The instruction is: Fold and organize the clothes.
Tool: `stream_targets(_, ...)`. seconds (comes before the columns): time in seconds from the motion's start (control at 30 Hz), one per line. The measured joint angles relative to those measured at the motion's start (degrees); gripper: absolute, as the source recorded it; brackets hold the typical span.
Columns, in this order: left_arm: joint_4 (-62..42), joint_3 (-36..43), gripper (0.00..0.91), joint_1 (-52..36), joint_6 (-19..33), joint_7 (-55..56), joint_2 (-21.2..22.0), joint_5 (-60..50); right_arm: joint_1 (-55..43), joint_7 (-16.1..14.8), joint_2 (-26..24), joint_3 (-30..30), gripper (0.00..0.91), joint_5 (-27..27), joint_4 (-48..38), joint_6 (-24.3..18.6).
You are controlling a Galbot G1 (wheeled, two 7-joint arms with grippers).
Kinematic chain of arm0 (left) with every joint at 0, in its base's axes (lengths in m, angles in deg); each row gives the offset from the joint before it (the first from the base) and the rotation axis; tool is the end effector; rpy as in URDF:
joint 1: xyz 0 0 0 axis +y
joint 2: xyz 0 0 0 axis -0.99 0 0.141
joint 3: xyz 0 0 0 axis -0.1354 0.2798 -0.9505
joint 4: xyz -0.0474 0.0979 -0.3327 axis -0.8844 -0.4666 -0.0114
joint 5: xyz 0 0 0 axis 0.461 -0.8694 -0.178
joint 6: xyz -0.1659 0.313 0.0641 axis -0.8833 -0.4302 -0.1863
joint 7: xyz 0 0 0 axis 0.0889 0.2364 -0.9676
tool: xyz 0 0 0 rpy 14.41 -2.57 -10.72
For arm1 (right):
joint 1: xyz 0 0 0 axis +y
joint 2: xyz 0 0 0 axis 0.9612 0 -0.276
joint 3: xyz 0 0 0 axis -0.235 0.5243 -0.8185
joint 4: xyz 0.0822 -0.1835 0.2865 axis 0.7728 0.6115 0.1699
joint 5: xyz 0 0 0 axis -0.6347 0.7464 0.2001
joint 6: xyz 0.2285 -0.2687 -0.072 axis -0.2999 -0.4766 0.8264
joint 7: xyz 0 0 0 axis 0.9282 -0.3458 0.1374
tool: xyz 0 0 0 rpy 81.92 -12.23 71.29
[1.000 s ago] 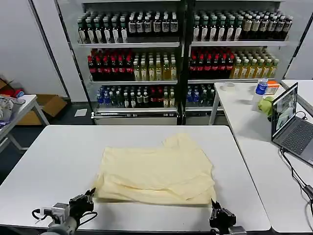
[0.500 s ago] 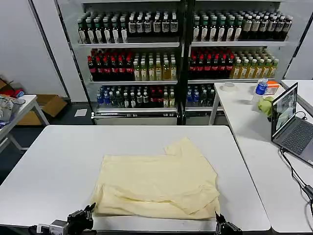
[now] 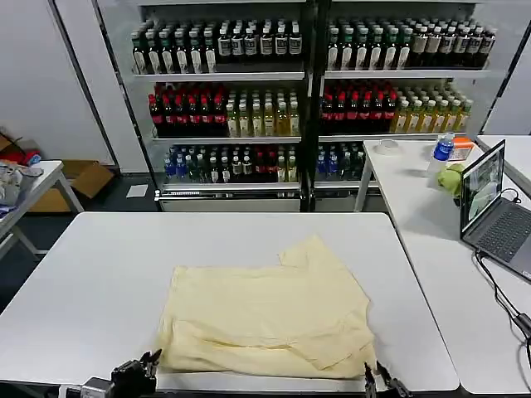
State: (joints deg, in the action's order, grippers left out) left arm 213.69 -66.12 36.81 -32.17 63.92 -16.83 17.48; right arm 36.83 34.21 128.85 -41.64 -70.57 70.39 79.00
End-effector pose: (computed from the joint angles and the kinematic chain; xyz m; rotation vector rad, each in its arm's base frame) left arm 0.1336 0.0813 -0.2462 -0.1488 -2.4868 -0.1952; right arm 0.0807 -0.0175 -0.2392 0.0458 -2.6392 0.3320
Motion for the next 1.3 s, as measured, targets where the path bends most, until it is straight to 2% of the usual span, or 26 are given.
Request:
stream_targets(0.23,-0.4,-1.1,0.907,-2.3,-0.6,0.5,-1.1,2.6,-3.5,0.6,-1.6,-2.1,0.907,-3.2,-0.1,0.6)
stream_targets(0.47,-2.8,0.3,0.907,-8.0,-1.1,1.4,-1.4,4.5,-12.7,1.6,-4.4,-0.5,0.907,-8.0,-4.2,3.2)
stream_targets(0.97,-14.6,8.4,0.907,-26.7,-1.4,2.0,-4.6,9.1,-41.3,5.6,-9.9,10.6,0.907,-24.8,-20.4,7.8)
stream_targets(1.3,-22.5,15.4,0.907,-38.1,-1.5,2.1,-4.6,10.5,-56.9,6.6,-10.0,17.8,0.907,-31.4,-32.6,8.7)
